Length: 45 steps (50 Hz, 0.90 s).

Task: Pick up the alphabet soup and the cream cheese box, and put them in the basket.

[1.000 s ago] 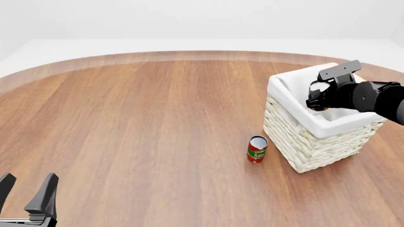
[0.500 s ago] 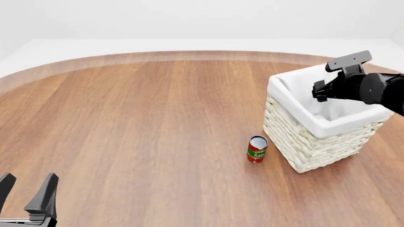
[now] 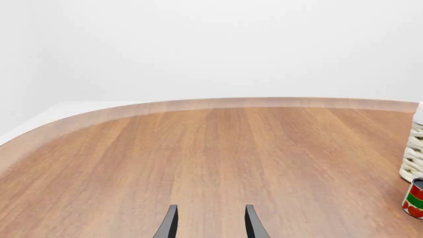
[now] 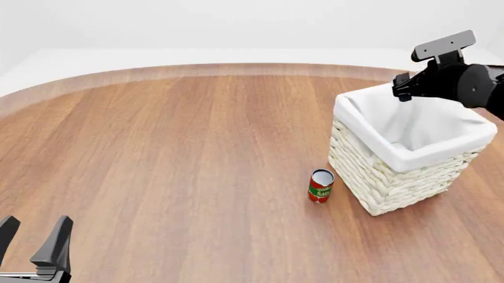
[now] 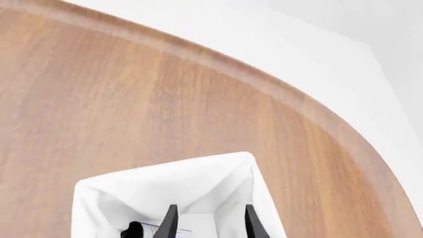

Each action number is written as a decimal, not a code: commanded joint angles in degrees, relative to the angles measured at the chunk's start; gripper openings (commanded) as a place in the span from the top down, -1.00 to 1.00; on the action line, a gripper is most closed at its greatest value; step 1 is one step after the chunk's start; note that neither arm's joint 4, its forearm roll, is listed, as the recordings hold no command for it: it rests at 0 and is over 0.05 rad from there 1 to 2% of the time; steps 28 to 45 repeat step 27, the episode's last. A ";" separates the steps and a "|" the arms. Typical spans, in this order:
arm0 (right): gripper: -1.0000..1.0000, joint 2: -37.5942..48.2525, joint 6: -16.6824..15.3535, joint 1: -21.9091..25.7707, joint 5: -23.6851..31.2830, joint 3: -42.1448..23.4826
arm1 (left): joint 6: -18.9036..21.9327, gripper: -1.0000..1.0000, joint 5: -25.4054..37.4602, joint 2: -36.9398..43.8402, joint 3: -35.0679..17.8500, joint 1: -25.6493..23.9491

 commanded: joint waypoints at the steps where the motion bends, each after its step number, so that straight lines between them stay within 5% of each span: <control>1: -1.00 -1.95 0.84 0.77 1.01 -1.59 | 0.00 -1.00 0.00 0.00 0.00 0.00; 20: -1.00 -3.79 2.50 2.46 1.70 -3.83 | 0.00 -1.00 0.00 0.00 0.00 0.00; 22: -1.00 -5.10 4.58 3.79 1.85 -3.99 | 0.00 -1.00 0.00 0.00 0.00 0.00; 45: -1.00 -5.46 4.04 3.56 2.00 -5.04 | 0.00 -1.00 0.00 0.00 0.00 0.00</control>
